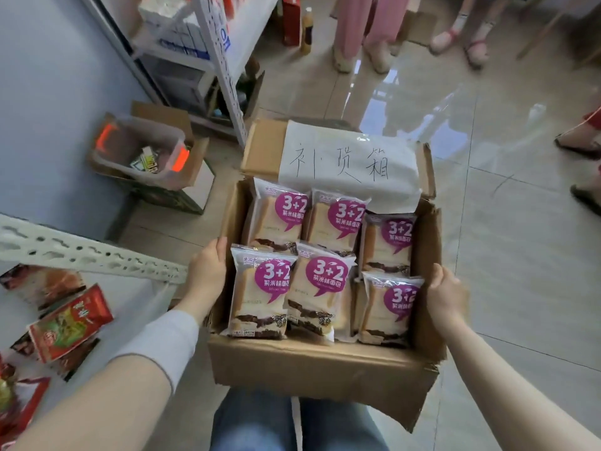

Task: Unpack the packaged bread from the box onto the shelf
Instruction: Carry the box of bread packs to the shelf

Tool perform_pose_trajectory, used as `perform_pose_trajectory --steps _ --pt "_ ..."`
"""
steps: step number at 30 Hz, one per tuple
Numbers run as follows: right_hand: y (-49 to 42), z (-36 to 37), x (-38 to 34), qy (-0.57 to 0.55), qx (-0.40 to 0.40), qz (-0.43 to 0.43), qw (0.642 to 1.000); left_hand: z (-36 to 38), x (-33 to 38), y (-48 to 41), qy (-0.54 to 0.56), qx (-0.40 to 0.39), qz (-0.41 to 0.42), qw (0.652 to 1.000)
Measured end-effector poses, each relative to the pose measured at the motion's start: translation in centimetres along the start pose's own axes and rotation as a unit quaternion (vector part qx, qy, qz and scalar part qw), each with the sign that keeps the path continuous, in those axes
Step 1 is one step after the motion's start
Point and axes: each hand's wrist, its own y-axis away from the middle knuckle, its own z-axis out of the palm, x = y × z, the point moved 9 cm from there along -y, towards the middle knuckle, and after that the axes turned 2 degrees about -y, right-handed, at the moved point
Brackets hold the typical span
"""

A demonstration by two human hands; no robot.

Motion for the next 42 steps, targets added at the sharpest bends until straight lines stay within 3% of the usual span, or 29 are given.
perform_pose_trajectory --steps 9,16,27,33,37,40,42 --pt "-13.2 12.6 3.3 -0.018 0.005 0.083 0.996 14.5 -1.6 -14.8 -0.043 -0.041 0.008 0.998" --pt "-18.5 19.0 5.7 0.007 0.000 0.103 0.995 21.5 -2.9 -20.2 -0.055 -0.068 0.024 0.996" --pt "-18.6 21.3 7.1 0.002 -0.012 0.135 0.991 23.1 -4.5 -20.0 -0.064 -0.088 -0.013 0.994" --pt "-17.9 21.6 6.6 -0.055 -0.093 0.173 0.979 22.8 -3.6 -19.5 0.014 -0.158 -0.138 0.978" --pt "-13.2 19.8 2.4 -0.007 -0.054 0.064 0.996 19.9 3.4 -21.0 0.028 -0.059 0.000 0.998" --pt "-8.2 22.8 -1.4 -0.022 -0.108 -0.009 0.994 23.0 5.5 -21.5 0.046 -0.122 -0.026 0.991" --pt "-6.3 26.2 -2.0 -0.031 -0.162 0.006 0.986 24.9 5.7 -22.2 0.062 -0.145 -0.046 0.986"
